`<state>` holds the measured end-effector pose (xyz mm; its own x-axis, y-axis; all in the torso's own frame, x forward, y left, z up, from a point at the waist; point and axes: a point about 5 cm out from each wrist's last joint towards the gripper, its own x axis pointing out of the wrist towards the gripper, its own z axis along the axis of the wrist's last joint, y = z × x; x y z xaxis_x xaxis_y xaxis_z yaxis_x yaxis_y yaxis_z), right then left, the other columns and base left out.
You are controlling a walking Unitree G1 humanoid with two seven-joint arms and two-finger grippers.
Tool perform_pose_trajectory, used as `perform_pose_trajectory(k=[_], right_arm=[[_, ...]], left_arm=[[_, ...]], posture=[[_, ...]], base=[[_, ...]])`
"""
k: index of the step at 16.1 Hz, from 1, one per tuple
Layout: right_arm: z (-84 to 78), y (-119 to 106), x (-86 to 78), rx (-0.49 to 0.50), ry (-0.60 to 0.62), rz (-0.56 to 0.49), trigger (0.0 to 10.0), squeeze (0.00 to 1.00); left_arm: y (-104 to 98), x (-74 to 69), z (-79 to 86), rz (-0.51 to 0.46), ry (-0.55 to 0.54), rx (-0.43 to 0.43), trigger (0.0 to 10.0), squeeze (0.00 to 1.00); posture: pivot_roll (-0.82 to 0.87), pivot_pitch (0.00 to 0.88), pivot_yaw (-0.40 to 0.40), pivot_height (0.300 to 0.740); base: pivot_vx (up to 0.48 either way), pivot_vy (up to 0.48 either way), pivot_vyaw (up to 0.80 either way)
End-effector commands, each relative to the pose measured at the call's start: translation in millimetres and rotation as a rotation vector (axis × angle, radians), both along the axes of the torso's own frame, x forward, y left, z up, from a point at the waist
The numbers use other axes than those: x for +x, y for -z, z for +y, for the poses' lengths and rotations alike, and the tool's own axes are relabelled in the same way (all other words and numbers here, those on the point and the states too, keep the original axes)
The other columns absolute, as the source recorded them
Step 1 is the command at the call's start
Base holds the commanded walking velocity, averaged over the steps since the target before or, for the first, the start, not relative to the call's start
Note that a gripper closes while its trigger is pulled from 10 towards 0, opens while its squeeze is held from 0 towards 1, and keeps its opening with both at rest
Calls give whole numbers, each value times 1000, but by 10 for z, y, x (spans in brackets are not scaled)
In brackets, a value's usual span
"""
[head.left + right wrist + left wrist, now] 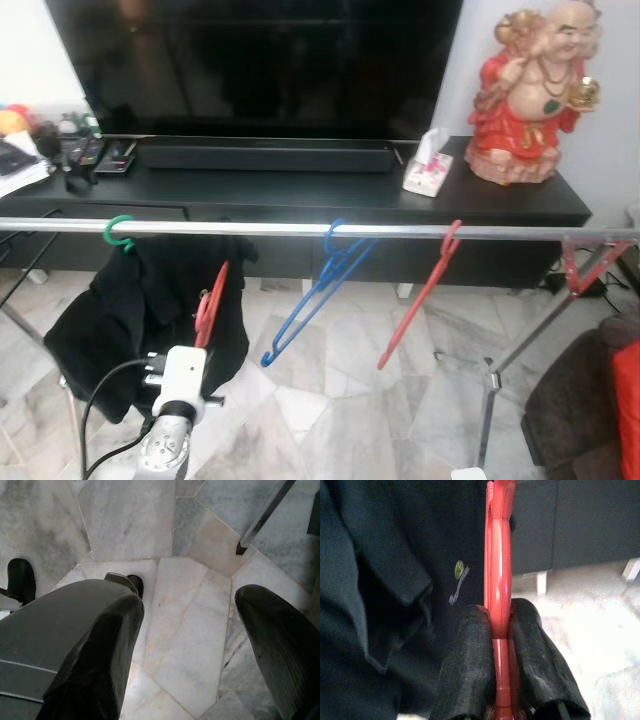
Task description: Hang hanger
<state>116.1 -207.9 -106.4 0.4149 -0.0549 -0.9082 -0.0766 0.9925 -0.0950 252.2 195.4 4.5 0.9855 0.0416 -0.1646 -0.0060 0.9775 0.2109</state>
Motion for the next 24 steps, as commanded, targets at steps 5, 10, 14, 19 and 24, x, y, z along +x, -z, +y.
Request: perform_pose_trajectory(k=[5, 10, 14, 19, 24], right_arm=[[-29, -3, -10, -11, -19, 3, 10000, 0], [-38, -6, -7, -14, -26, 3, 10000, 0], [-12, 0, -11, -9, -23, 4, 10000, 0], [-17, 0, -11, -9, -27, 5, 10000, 0], [-20, -1, -11, -10, -30, 6, 10000, 0]], left_arm=[[-224, -98, -199, -130, 175, 37, 10000, 0], [-218, -105, -202, -102, 142, -8, 10000, 0], [-308, -40, -215, -121, 150, -37, 10000, 0], [-386, -6, -230, -141, 164, -51, 10000, 0], [-443, 18, -215, -148, 160, -62, 10000, 0]], posture=[[-58, 0, -33, 740], [-50, 0, -37, 740], [-52, 0, -26, 740], [-49, 0, -26, 740], [-44, 0, -29, 740]], base=[[0, 0, 0], [0, 0, 0], [0, 0, 0], [0, 0, 0], [0, 0, 0]])
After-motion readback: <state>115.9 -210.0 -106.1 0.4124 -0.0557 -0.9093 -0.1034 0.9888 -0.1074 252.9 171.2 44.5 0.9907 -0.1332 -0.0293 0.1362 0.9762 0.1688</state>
